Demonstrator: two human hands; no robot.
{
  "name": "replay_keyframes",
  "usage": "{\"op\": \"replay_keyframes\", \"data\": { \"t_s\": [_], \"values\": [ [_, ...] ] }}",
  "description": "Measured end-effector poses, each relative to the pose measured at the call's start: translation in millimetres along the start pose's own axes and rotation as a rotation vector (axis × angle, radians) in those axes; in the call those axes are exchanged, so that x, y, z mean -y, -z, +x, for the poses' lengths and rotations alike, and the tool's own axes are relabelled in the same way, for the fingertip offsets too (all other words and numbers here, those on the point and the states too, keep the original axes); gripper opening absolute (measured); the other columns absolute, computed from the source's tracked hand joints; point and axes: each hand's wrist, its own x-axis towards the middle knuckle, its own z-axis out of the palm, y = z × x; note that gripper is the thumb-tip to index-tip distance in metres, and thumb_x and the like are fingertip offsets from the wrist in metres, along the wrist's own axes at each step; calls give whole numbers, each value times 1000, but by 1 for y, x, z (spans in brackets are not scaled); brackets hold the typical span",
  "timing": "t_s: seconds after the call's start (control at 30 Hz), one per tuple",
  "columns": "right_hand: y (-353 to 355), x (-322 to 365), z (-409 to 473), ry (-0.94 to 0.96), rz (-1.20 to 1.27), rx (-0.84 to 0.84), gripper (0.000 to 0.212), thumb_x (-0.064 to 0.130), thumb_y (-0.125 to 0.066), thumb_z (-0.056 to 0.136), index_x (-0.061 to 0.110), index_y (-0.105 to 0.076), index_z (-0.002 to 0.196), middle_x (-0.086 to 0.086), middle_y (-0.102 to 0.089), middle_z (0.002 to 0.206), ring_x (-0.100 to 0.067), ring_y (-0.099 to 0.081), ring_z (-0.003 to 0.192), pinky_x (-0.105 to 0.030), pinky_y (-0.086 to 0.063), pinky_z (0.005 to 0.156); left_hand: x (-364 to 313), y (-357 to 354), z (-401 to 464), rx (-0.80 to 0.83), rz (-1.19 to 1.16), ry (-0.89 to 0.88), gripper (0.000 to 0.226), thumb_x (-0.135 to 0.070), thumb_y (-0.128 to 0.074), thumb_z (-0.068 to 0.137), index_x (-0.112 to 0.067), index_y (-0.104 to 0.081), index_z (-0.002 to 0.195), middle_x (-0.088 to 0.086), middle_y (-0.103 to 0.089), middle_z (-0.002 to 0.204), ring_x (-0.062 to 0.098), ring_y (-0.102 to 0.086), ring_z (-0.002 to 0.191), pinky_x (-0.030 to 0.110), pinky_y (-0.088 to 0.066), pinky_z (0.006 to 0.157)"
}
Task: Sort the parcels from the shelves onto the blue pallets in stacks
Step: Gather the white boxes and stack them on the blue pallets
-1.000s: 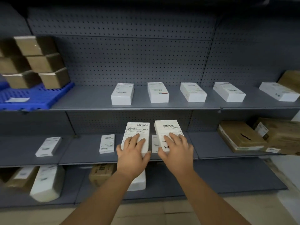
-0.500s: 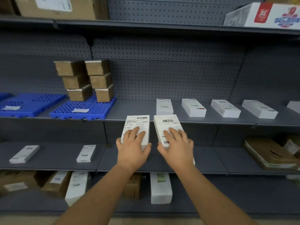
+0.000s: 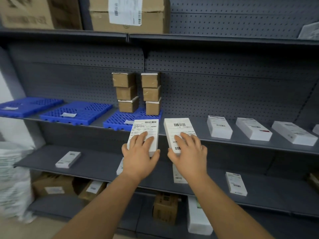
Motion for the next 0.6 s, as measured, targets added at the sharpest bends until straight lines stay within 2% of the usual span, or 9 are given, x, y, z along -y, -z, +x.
{"op": "replay_keyframes", "data": {
  "t_s": [0.13,0.33,0.6],
  "values": [
    [-36,38,21,24,37,24,58,57,-40,79,29,-60,126,6,-52,139,-26,-41,130,-52,-40,92,46,2,15,-10,30,44,52,-55,-45,89,-32,-42,136,-7,-28,152,16,-20,137,54,-23,106],
    [-82,102,76,49,132,-40,54,55,-43,78,27,-64,120,4,-56,134,-29,-45,125,-52,-42,86,122,22,66,-58,115,67,56,-58,-38,84,-30,-47,132,-4,-34,148,19,-26,135,55,-28,103],
    [-127,162,134,111,167,-26,54,55,-52,80,28,-61,125,5,-52,139,-27,-40,129,-53,-39,90,189,28,114,-90,136,116,57,-59,-40,85,-29,-47,133,-6,-33,150,20,-26,137,54,-27,104]
  ]
}}
